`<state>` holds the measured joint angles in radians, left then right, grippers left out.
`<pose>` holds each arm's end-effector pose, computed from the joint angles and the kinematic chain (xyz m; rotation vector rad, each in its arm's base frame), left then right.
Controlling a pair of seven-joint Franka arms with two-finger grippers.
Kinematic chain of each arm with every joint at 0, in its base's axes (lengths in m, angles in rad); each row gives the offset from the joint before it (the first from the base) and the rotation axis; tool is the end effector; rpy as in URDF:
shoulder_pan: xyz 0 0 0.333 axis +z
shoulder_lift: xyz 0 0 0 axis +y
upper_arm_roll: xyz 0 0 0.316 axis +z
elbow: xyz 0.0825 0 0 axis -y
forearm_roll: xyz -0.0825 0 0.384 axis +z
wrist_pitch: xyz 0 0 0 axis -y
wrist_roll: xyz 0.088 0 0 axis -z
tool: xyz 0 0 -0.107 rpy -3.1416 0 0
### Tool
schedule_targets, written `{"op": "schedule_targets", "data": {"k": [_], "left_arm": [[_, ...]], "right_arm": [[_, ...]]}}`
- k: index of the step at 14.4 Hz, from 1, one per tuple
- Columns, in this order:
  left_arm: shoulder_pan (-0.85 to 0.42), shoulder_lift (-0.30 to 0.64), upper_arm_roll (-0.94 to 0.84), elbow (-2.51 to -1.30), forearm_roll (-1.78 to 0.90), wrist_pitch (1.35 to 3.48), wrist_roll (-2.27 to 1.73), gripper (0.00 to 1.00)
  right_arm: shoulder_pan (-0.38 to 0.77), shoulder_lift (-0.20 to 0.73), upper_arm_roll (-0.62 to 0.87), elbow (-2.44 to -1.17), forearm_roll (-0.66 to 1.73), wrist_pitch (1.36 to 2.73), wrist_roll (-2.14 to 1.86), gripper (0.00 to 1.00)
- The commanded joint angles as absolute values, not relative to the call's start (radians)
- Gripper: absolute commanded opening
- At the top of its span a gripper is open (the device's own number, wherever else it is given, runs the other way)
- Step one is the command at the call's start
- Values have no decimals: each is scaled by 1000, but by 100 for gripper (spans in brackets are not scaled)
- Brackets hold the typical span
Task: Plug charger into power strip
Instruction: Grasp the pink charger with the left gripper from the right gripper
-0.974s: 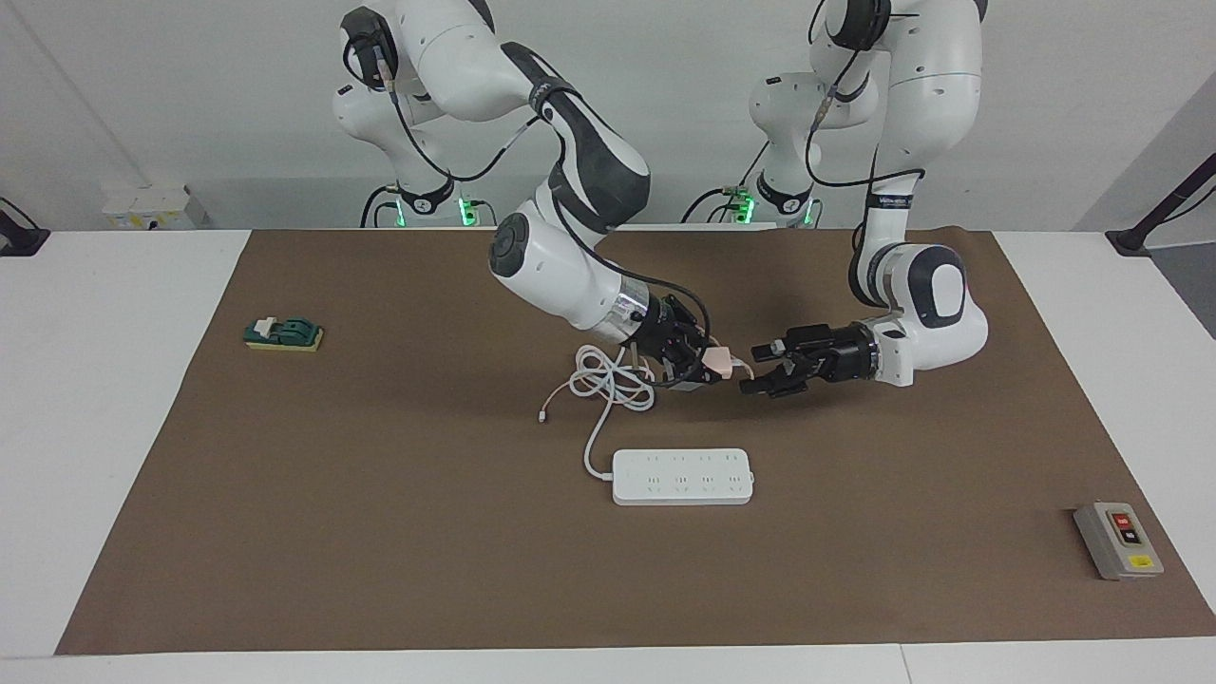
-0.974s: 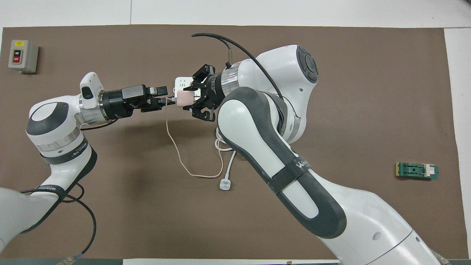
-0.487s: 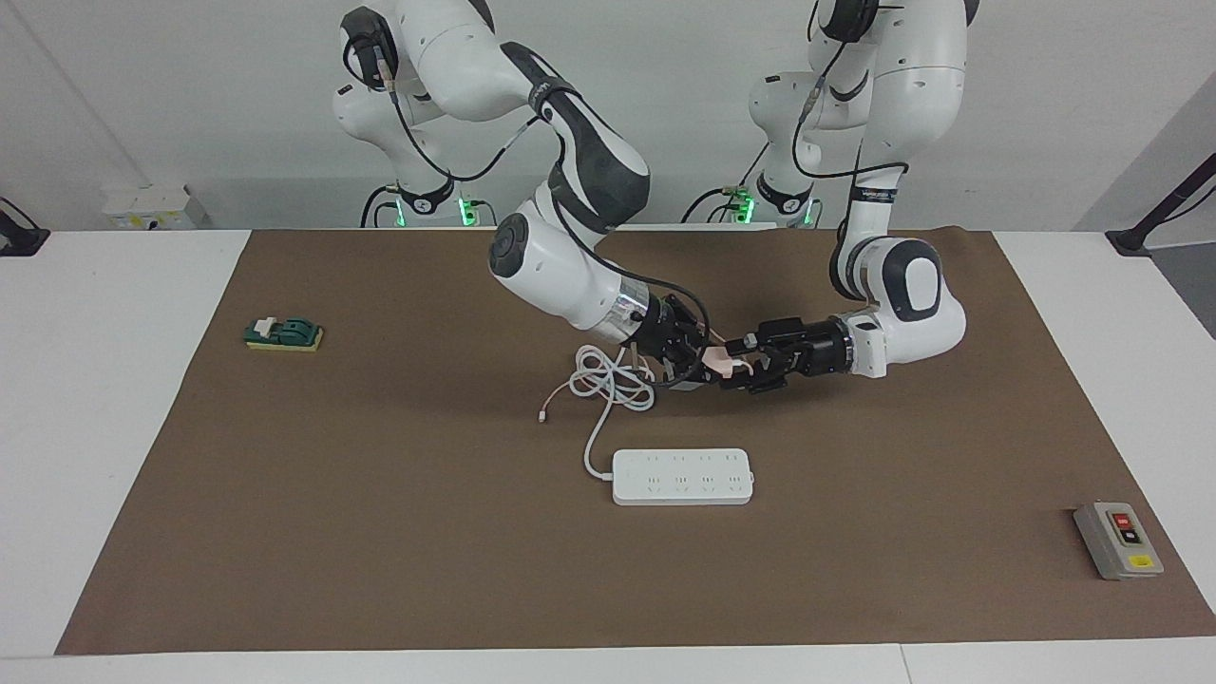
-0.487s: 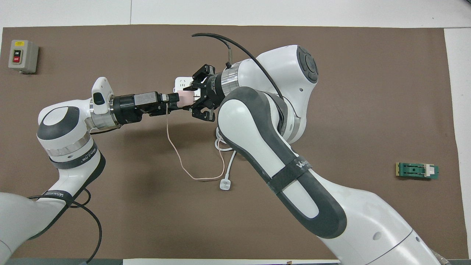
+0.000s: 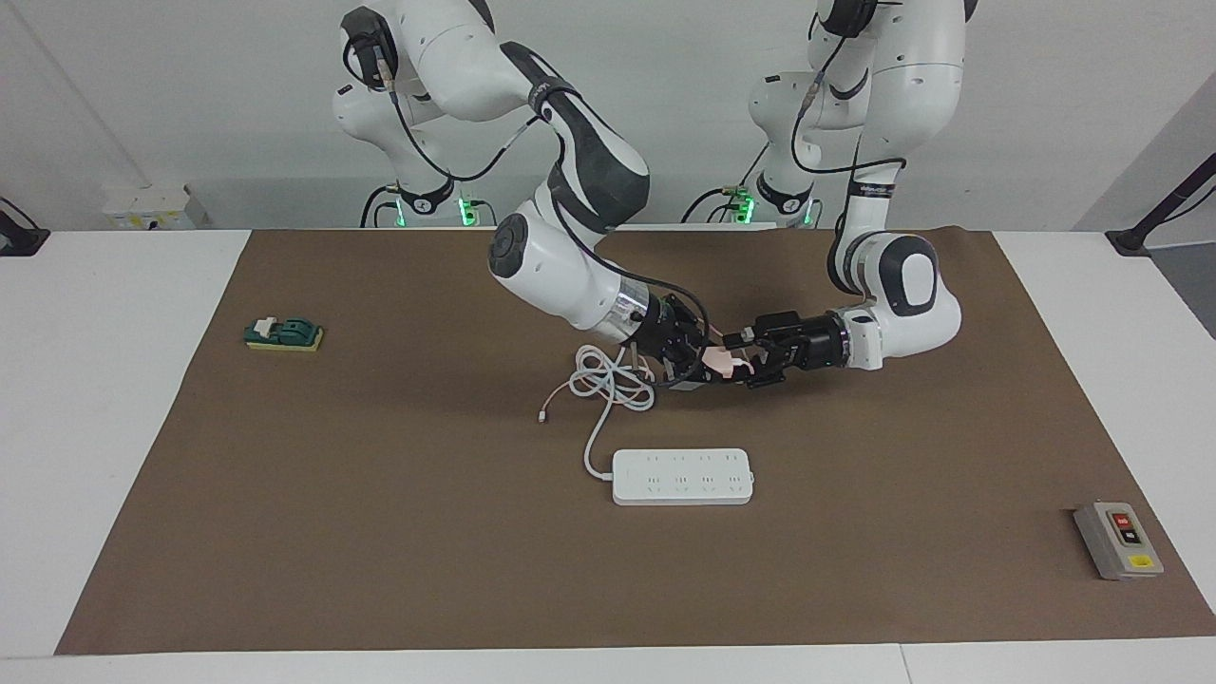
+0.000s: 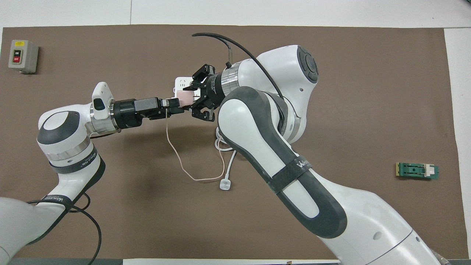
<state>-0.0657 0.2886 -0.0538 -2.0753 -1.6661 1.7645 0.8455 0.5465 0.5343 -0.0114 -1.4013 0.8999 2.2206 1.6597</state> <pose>0.5640 -0.1548 0.3280 1.6281 0.0312 0.1029 0.6219 0.3998 0.4362 -1.7189 1.7472 0.7422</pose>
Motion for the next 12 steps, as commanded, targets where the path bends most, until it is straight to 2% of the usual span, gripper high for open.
{"op": "schedule_targets", "data": {"k": [1, 8, 12], "left_arm": [[-75, 261, -48, -2089, -1692, 1772, 832, 96], [-80, 288, -48, -2016, -1692, 1778, 779, 95], [-89, 288, -48, -2014, -1692, 1782, 778, 95]], "right_arm": [[551, 541, -14, -1387, 928, 2235, 1678, 0], [549, 541, -14, -1387, 931, 2243, 1678, 0], [551, 541, -14, -1387, 933, 2246, 1678, 0]]}}
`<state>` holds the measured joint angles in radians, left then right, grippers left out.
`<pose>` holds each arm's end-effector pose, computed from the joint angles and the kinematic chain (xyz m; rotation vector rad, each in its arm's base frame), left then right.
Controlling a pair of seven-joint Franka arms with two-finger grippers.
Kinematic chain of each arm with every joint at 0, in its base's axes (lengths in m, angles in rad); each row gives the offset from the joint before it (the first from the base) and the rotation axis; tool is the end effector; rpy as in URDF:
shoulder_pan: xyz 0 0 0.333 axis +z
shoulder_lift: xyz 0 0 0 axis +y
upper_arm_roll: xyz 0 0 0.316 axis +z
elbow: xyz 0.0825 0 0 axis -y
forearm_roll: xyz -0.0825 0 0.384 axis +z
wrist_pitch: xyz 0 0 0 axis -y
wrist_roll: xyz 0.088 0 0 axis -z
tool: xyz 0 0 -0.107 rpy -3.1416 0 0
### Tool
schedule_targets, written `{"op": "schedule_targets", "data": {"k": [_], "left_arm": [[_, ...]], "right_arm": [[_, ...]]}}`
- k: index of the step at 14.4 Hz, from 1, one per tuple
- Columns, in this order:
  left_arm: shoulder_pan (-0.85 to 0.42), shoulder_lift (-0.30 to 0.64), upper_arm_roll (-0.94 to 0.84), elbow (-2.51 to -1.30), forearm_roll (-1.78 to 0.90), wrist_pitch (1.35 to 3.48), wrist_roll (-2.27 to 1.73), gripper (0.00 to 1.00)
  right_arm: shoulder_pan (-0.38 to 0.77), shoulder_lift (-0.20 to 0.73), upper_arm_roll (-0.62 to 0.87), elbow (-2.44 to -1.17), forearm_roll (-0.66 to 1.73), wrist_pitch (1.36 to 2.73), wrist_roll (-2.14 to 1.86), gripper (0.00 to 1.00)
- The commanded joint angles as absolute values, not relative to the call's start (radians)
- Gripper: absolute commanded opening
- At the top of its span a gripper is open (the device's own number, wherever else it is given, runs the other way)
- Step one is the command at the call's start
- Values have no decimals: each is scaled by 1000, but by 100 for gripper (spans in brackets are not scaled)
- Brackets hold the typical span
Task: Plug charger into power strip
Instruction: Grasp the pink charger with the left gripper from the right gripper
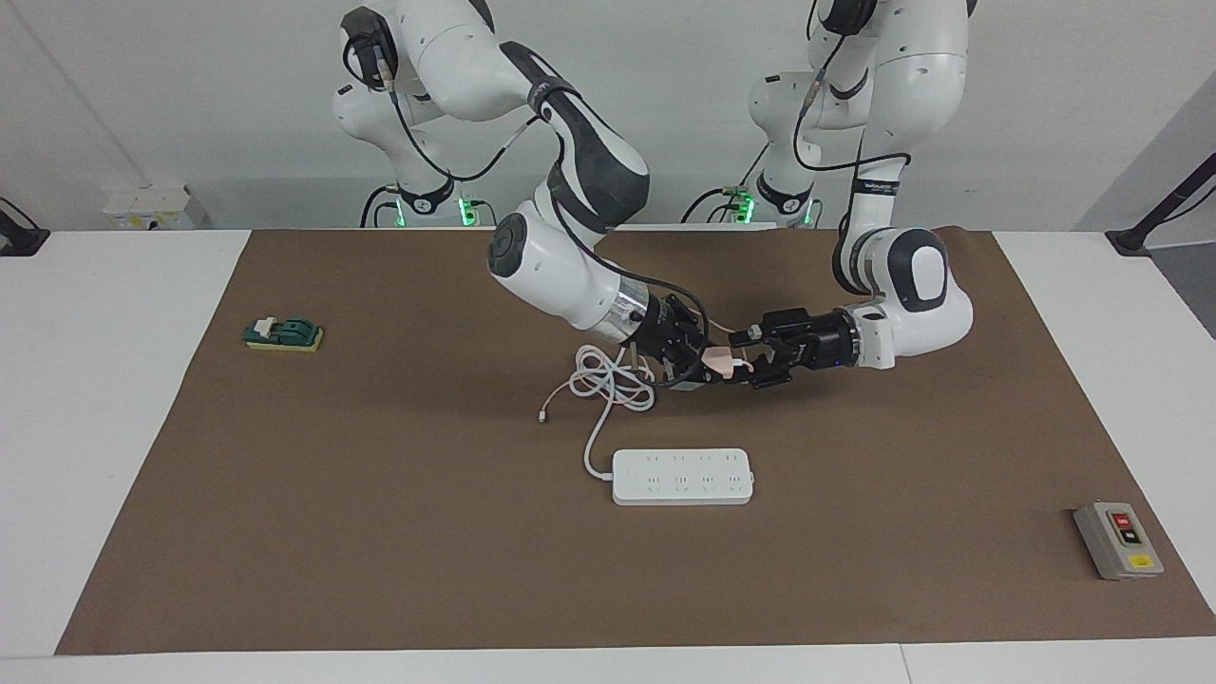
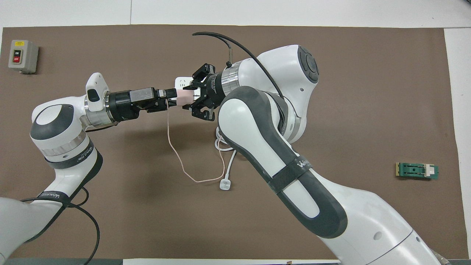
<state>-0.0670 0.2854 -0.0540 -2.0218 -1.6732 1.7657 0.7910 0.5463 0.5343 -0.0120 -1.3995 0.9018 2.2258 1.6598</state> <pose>0.5789 -0.1569 0.3525 1.6123 0.0372 0.1095 0.6229 0.3993 0.4375 -1.7123 1.7465 0.7377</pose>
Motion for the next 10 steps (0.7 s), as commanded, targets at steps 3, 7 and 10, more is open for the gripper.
{"op": "schedule_targets", "data": {"k": [3, 7, 10], "left_arm": [[-89, 288, -48, -2014, -1692, 1784, 779, 91], [-97, 290, -46, -2014, -1700, 1786, 785, 61], [-97, 299, -48, -2011, -1698, 1782, 804, 30]], "right_arm": [[551, 541, -14, -1387, 936, 2247, 1678, 0], [551, 541, -14, -1387, 936, 2247, 1678, 0], [551, 541, -14, -1387, 937, 2247, 1678, 0]]}}
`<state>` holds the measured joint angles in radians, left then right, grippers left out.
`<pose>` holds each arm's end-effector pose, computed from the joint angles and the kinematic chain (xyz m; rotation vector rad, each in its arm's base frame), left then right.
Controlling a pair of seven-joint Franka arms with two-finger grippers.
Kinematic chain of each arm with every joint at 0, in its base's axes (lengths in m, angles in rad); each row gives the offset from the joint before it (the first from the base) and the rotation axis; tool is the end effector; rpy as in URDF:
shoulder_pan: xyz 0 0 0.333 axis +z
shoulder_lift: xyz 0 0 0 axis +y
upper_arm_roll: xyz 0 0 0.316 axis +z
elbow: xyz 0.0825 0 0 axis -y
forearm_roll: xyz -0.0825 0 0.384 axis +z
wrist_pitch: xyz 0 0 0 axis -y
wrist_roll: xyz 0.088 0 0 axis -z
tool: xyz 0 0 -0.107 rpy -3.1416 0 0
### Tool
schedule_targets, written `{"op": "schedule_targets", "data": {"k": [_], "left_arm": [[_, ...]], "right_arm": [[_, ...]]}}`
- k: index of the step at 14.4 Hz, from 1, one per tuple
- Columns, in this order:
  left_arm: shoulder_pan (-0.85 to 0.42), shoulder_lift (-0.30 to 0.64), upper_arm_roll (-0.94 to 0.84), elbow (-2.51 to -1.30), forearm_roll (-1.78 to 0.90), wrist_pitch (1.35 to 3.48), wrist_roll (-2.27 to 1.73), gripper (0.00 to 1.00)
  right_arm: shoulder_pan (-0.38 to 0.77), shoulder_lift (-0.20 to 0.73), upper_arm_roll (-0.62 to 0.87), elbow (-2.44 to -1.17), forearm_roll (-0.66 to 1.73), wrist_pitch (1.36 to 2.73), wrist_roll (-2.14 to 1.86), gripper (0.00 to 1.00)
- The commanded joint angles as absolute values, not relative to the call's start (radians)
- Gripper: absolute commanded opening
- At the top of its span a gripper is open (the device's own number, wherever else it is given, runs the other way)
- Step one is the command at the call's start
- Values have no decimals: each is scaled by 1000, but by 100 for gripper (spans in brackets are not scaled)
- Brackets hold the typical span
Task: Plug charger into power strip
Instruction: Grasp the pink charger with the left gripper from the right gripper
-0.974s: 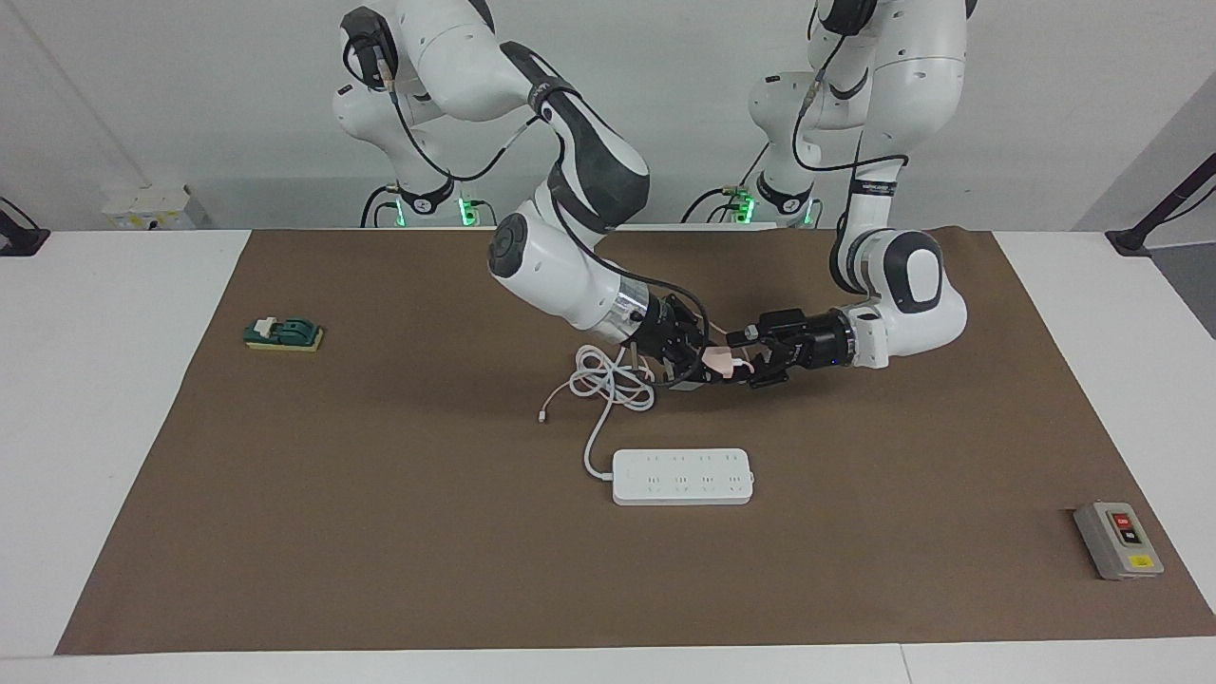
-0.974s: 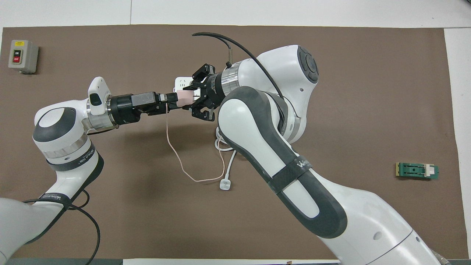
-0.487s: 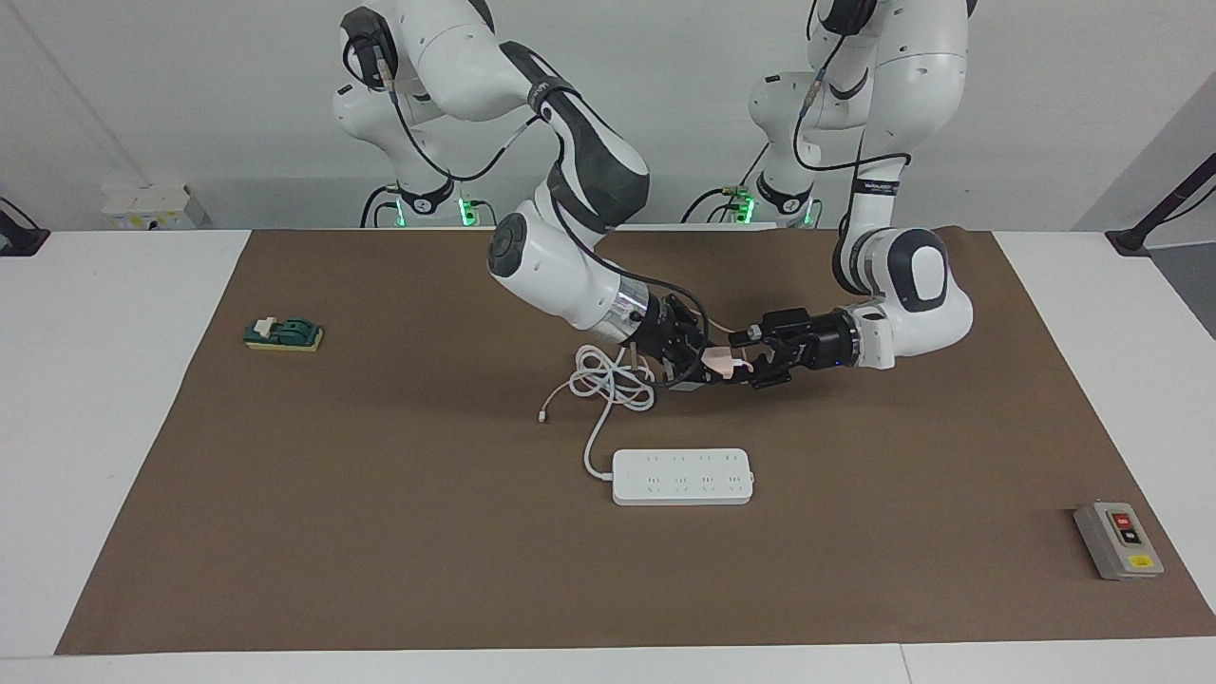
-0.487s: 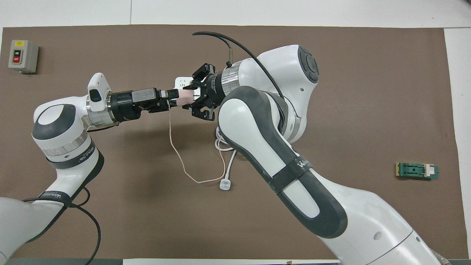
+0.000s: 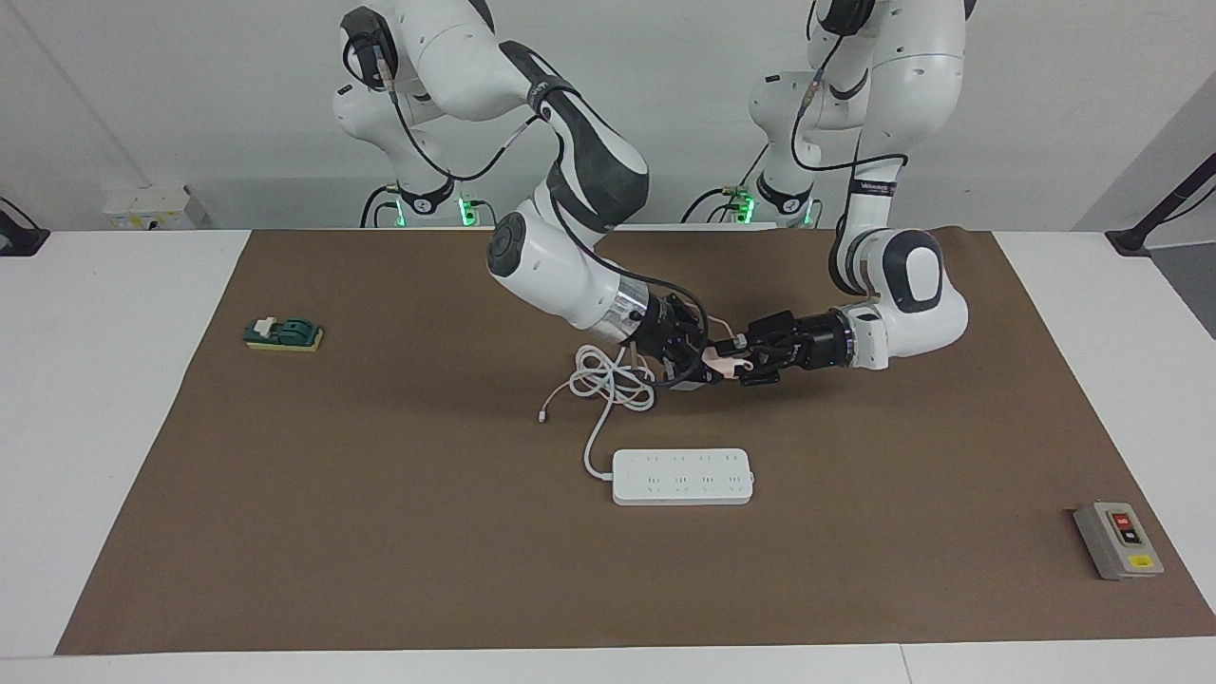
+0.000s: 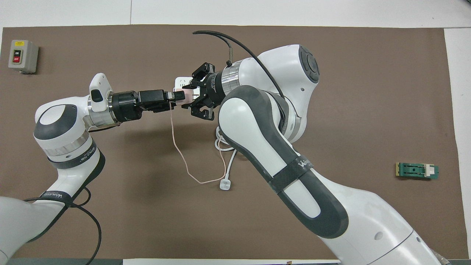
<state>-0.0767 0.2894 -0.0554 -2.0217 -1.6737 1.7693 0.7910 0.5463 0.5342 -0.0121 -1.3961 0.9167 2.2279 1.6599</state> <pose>0.5775 -0.1629 0.3500 1.6145 0.0337 0.1000 0.6235 0.3996 0.4398 -1.6960 1.7444 0.7477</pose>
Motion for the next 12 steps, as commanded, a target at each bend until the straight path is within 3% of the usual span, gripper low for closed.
{"op": "schedule_targets", "data": {"k": [1, 2, 6, 7, 8, 12], "left_arm": [[-97, 304, -48, -2010, -1698, 1781, 804, 13], [-97, 304, -48, -2008, -1700, 1778, 804, 0], [-95, 304, -48, -2008, -1698, 1773, 802, 0], [-95, 304, -46, -2006, -1698, 1772, 802, 0], [-95, 305, -48, -2006, -1698, 1772, 802, 0], [-92, 307, -46, -2005, -1698, 1766, 802, 0]], "right_arm": [[551, 541, -14, -1387, 937, 2247, 1678, 0], [551, 541, -14, -1387, 937, 2247, 1678, 0], [551, 541, -14, -1387, 942, 2247, 1678, 0], [546, 541, -14, -1387, 951, 2247, 1680, 66], [548, 541, -15, -1387, 953, 2246, 1683, 100], [546, 541, -15, -1387, 954, 2246, 1686, 100]]}}
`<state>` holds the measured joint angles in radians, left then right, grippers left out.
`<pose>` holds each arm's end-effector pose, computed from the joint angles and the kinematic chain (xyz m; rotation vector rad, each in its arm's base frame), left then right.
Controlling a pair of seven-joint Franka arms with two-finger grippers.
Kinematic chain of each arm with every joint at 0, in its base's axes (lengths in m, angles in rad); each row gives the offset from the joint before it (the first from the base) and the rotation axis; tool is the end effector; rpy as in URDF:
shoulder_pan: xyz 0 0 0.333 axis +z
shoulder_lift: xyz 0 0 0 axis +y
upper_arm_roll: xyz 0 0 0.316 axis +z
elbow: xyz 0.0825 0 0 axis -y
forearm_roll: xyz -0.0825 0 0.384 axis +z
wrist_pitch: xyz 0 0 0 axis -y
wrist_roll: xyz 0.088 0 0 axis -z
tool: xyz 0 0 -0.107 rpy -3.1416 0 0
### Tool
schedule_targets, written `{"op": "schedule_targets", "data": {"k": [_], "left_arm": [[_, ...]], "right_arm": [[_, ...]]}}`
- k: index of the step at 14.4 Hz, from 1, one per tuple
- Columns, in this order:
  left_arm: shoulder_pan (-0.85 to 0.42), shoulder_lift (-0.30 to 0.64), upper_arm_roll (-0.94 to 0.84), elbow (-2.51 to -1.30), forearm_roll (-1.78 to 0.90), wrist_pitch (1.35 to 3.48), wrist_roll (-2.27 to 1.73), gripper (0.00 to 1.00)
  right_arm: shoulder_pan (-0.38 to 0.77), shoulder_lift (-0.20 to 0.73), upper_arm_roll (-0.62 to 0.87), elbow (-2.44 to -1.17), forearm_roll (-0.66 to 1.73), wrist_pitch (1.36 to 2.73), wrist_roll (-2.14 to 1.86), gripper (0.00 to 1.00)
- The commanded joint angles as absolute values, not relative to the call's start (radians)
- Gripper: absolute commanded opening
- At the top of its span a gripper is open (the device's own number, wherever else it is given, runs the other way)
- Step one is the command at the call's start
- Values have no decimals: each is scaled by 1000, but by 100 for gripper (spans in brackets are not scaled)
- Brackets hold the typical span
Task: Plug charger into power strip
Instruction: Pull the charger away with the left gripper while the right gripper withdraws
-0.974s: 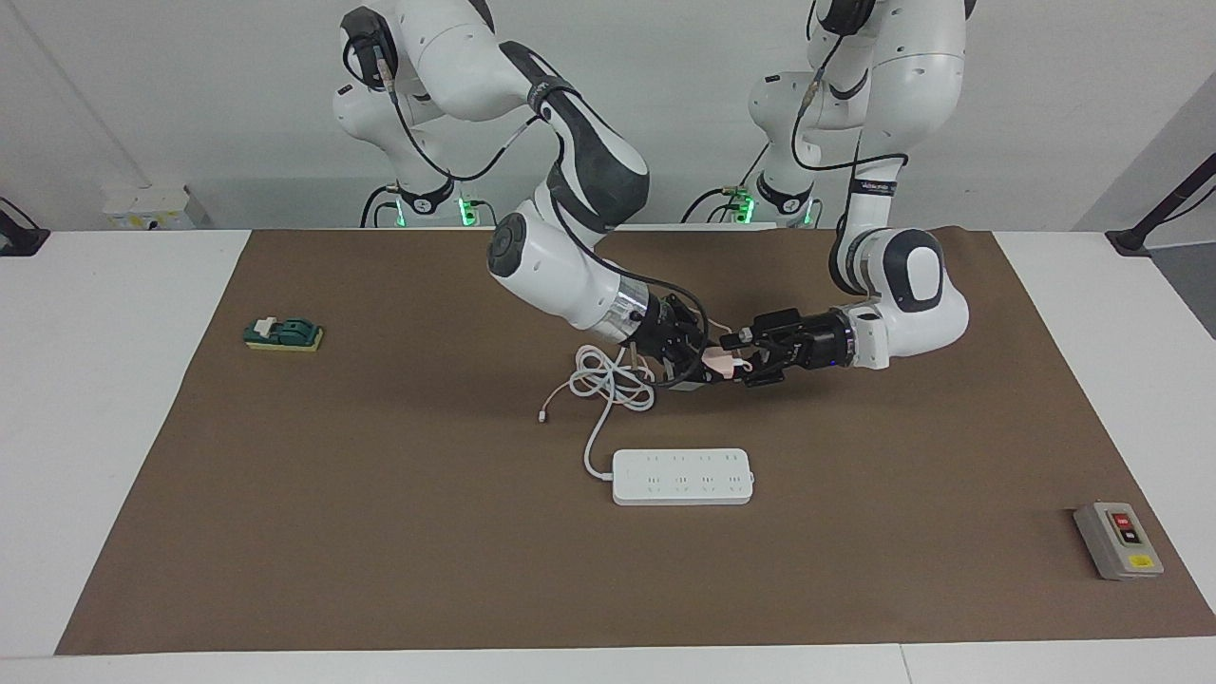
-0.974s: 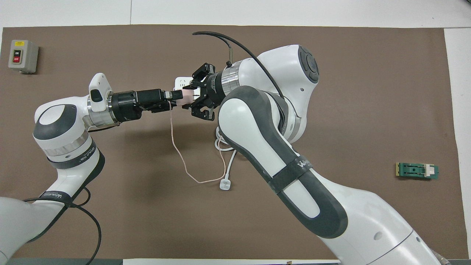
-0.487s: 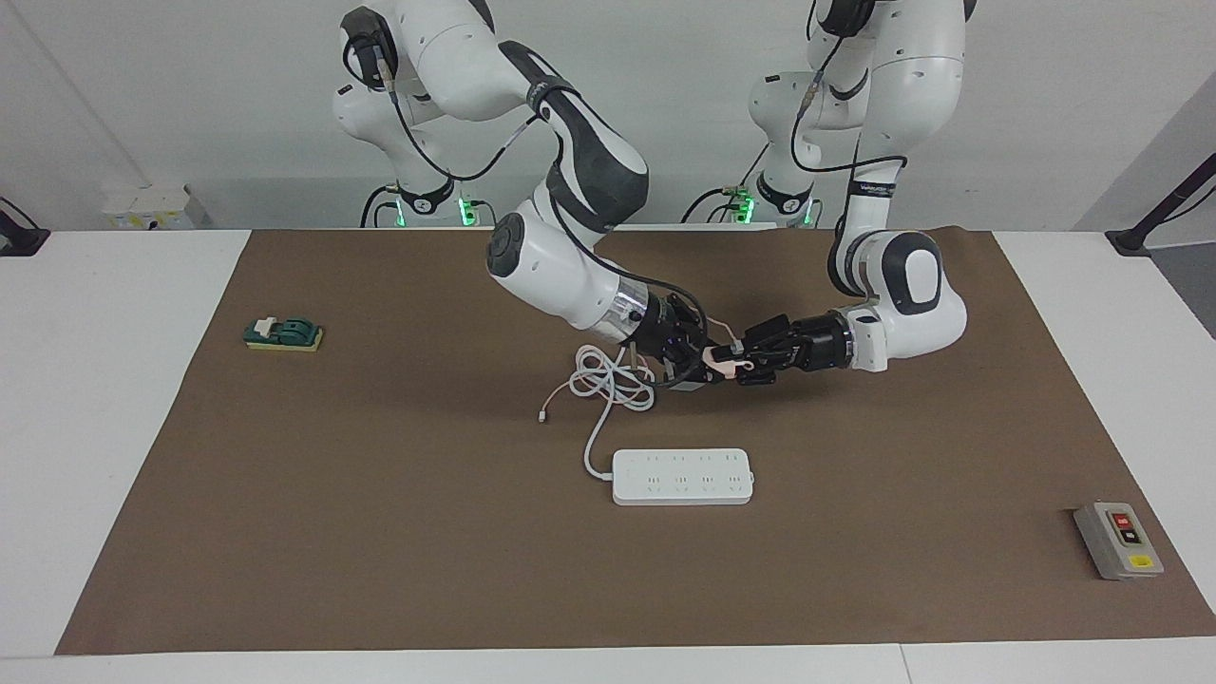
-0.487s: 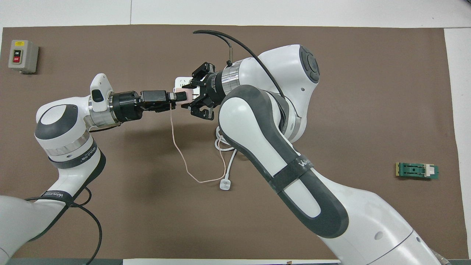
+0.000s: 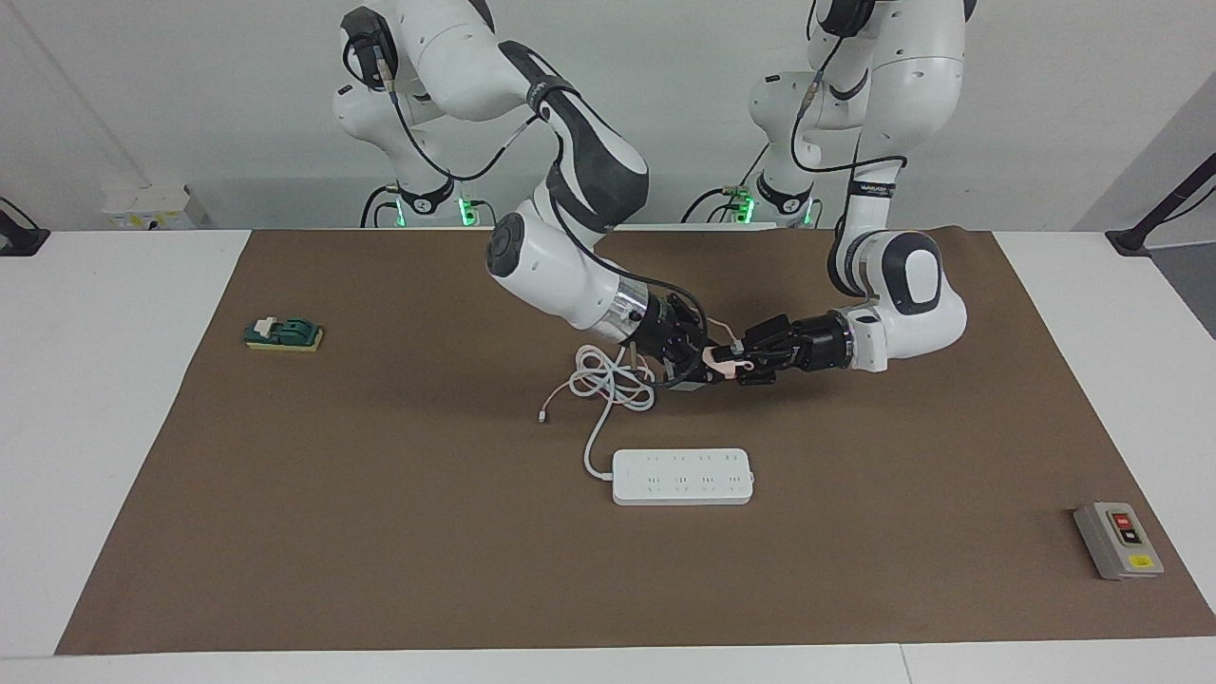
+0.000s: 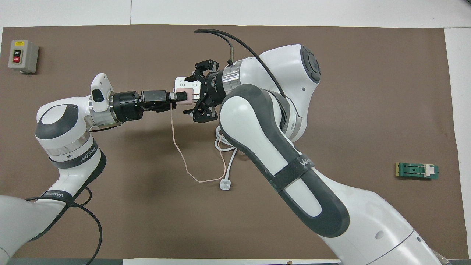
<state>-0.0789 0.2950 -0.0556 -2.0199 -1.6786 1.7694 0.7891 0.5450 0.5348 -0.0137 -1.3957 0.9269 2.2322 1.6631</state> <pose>0.5780 -0.1644 0.3478 1.6113 0.0396 0.0957 0.6250 0.3980 0.4401 -1.6789 1.7504 0.7524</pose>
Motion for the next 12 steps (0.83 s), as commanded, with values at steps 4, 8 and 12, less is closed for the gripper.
{"op": "schedule_targets", "data": {"k": [4, 8, 12], "left_arm": [[-80, 313, -45, -1982, -1686, 1740, 792, 0], [3, 328, -38, -1875, -1415, 1605, 685, 0], [64, 348, -37, -1677, -1103, 1468, 543, 0]], "right_arm": [[526, 543, -18, -1385, 950, 2232, 1693, 100], [448, 537, -21, -1384, 942, 2200, 1703, 100], [365, 505, -32, -1382, 907, 2160, 1703, 100]]}}
